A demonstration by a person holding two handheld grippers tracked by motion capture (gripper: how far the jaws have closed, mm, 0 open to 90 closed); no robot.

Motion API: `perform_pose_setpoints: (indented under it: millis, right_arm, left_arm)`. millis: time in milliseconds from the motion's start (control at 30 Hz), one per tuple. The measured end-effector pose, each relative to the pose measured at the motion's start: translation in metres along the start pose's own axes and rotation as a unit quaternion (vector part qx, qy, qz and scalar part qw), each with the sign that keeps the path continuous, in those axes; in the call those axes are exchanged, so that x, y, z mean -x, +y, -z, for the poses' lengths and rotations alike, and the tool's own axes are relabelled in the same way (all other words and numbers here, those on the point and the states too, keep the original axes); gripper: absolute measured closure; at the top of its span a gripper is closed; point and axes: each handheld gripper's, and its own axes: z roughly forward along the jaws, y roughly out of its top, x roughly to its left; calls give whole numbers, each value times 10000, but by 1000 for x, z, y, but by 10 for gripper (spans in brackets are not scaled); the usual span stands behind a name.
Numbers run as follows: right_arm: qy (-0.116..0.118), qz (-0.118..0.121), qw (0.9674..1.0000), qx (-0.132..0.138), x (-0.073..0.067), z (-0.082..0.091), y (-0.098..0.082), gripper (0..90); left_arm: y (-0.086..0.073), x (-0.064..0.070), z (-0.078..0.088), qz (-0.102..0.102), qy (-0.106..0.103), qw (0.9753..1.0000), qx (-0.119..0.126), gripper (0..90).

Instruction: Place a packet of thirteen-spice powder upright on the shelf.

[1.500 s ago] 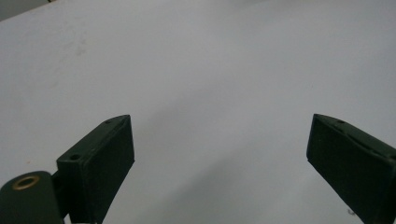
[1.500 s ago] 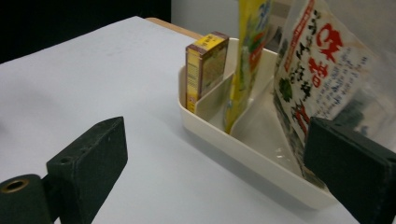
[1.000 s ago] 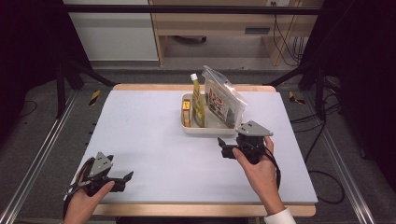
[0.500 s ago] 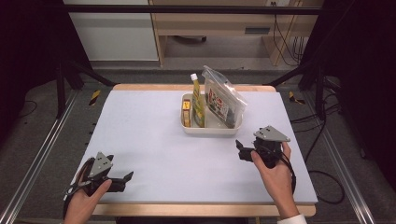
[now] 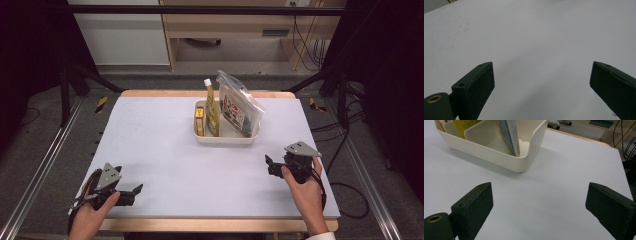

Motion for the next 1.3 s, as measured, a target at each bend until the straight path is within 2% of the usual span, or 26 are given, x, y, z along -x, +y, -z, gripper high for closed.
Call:
perform_pose_setpoints:
  millis: [233, 433, 1067, 1300]
  right_arm:
    - [-8, -134, 9998, -161, 9, -7, -13, 81]
    - [8, -164, 9996, -231, 10, -10, -20, 80]
    - [169, -204, 9989, -376, 5, -19, -33, 81]
    - [325, -267, 9981, -448, 3, -19, -39, 79]
  left_arm:
    - [-1, 0, -1, -35, 24, 10000, -35, 55]
    - [-1, 0, -1, -42, 21, 10000, -48, 55]
    - [-1, 0, -2, -63, 38, 9999, -72, 55]
    - [-2, 0, -2, -76, 35, 9999, -77, 55]
